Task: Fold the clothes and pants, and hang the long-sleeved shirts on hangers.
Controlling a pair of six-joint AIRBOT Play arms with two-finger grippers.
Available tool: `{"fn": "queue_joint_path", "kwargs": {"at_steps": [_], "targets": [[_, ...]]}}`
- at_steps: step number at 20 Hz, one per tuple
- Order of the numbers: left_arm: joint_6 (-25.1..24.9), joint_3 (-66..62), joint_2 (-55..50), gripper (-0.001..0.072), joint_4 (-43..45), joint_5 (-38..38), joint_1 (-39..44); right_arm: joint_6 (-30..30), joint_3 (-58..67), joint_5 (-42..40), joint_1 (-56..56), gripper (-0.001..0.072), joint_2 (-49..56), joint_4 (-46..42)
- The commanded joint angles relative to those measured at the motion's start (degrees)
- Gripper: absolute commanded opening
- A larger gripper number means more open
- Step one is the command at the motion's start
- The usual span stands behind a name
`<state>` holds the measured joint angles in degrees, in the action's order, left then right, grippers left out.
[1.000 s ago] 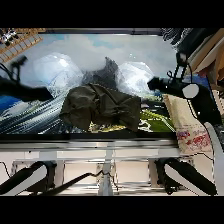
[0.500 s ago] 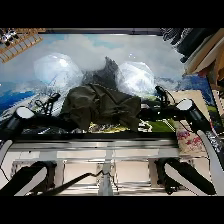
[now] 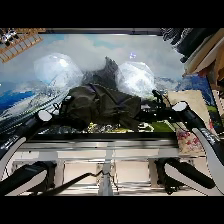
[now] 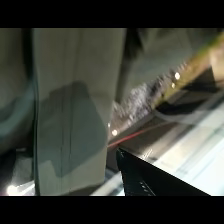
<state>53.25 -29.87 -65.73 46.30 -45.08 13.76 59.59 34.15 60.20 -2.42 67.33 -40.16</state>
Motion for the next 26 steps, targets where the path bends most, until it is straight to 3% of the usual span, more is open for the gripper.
{"fn": "queue_joint_path", "kwargs": {"at_steps": [1,2,3,5,6,7,10,12,14,17,21,23,26], "targets": [[0.76,-1.05,-2.64,0.0671,0.13,3.04,0.42,-3.30,-0.11,-1.68,0.04,0.0464,3.08,5.40],[0.74,-1.20,-3.28,0.0616,0.11,3.08,0.42,-4.57,-0.09,-2.01,0.44,0.0459,4.17,6.60],[0.74,-1.20,-3.82,0.0431,0.13,3.06,0.42,-6.01,-0.09,-2.56,1.25,0.0407,5.07,8.79],[0.74,-1.20,-4.17,0.0095,0.13,3.06,0.42,-7.87,-0.09,-5.20,3.82,0.0377,7.06,13.66],[0.79,-1.22,-4.13,0.0008,0.11,2.95,0.42,-8.31,-0.07,-6.93,5.18,0.0237,7.93,14.97],[0.76,-1.49,-4.09,0.0007,0.20,1.60,0.35,-8.26,0.39,-7.52,6.45,0.0014,8.28,14.73],[0.74,-7.23,-1.33,0.0005,0.37,-12.76,-4.98,-6.45,6.91,0.11,6.69,0.0019,4.92,7.93],[0.76,-15.72,2.86,0.0004,0.33,-22.77,-12.07,0.76,16.33,6.58,5.79,0.0018,-0.48,-3.48],[1.99,-27.56,7.30,0.0004,0.33,-31.17,-19.80,7.19,28.59,11.65,5.55,0.0019,-6.95,-15.76],[6.88,-49.24,12.17,0.0004,-4.13,-38.73,-30.93,9.55,47.15,15.26,5.60,0.0019,-16.46,-19.67],[11.72,-75.97,15.28,0.0004,-26.56,-34.32,-45.42,11.30,66.16,15.06,6.62,0.0019,-26.34,-17.81],[12.44,-87.86,15.80,0.0004,-35.41,-25.79,-52.74,11.47,72.48,14.43,6.62,0.0019,-29.09,-16.50],[11.98,-96.87,16.85,0.0003,-36.48,-9.55,-58.80,11.26,79.87,11.47,6.62,0.0020,-30.23,-15.04]]}}
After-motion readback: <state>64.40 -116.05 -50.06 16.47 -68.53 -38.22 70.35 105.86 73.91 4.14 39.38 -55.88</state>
